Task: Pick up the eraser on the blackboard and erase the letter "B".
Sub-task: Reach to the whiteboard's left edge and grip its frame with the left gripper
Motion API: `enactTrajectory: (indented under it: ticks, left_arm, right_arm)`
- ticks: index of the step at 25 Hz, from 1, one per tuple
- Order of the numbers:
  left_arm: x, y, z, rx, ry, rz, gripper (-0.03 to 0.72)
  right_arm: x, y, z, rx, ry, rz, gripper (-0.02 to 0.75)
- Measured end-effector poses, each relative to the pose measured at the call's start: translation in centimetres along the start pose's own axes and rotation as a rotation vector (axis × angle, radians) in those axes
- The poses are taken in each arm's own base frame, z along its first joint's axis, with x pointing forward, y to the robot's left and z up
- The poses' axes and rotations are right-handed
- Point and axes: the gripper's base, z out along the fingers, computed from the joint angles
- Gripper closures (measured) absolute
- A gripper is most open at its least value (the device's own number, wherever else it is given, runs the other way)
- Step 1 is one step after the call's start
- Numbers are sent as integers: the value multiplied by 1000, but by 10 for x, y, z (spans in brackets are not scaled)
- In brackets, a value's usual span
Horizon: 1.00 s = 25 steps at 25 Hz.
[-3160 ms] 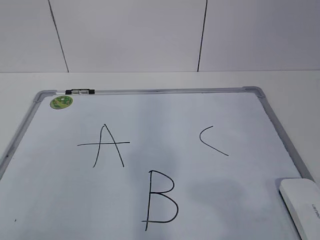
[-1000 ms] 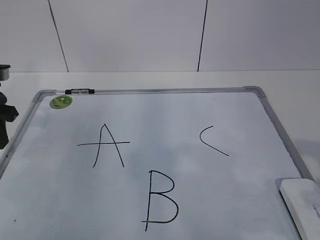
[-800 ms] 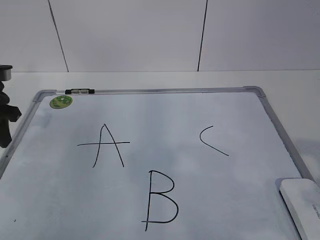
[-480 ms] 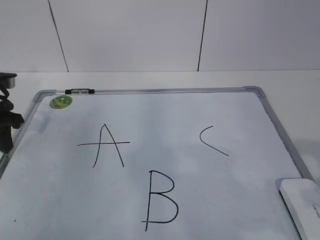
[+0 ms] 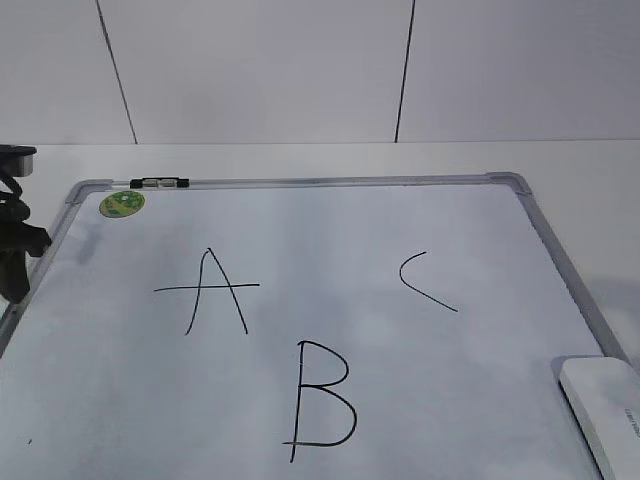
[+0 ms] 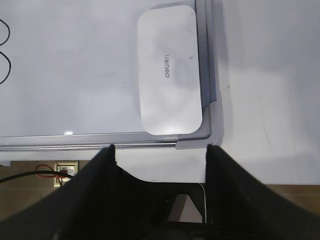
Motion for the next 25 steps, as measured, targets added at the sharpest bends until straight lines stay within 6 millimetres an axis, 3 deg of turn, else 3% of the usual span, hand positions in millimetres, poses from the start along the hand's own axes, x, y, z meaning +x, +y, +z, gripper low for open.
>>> enactTrajectory:
  ticks: [12,25]
  left_arm:
    - [-1,0,0,-2,-12,0,456]
    - [-2,1,14,2,24,-2,456]
  right_arm:
    - [0,0,0,0,0,0,274]
    - [1,0,0,-1,15,1,274]
